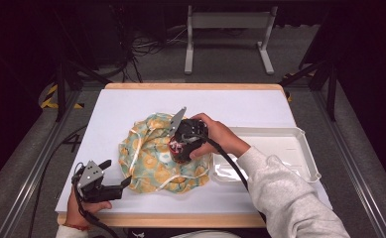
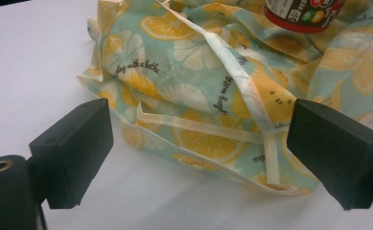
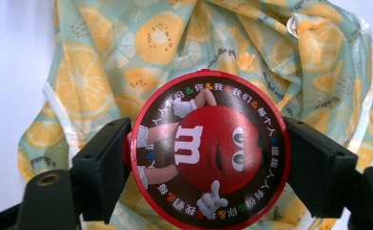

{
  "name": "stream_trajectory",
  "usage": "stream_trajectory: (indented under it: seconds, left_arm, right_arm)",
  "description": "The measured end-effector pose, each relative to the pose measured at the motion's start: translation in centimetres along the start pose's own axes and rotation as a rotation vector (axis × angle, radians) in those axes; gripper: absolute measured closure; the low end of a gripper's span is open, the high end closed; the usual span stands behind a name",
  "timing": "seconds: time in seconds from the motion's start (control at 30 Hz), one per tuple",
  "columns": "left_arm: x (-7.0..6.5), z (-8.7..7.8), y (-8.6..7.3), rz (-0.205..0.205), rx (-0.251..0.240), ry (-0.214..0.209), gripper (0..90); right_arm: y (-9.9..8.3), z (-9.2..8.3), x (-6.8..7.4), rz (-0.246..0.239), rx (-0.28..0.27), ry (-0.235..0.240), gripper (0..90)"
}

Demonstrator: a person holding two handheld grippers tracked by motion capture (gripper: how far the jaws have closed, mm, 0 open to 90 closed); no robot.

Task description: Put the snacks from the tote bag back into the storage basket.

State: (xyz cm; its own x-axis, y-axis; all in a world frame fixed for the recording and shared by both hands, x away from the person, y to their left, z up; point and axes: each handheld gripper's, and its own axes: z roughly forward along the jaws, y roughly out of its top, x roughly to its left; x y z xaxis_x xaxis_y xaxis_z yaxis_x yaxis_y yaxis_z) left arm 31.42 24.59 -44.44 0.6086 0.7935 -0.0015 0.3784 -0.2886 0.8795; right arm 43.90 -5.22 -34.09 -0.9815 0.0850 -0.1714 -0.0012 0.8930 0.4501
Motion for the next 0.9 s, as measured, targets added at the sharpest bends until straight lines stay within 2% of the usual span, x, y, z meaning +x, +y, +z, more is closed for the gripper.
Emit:
stream_trajectory:
  seconds: [0.13,0.37,0.7,0.9]
  left_arm:
    - [0.1,0.0,-0.1,-0.013,-0.003,0.007,8.5]
    - [0.1,-0.1,-0.1,-0.007,-0.008,0.024,8.3]
    - [0.2,0.0,-0.1,-0.011,-0.003,0.028,8.7]
    - [0.3,-0.1,-0.2,-0.017,-0.008,0.053,8.8]
  right_arm:
    - [0.3,-0.4,0.2,-0.014,0.004,0.002,23.5]
    - [0.3,-1.1,0.3,-0.020,-0.002,-0.009,23.5]
    - [-0.3,-2.4,0.2,-0.024,-0.009,-0.022,23.5]
    - [-0.8,-3.5,0.3,-0.028,-0.010,-0.037,23.5]
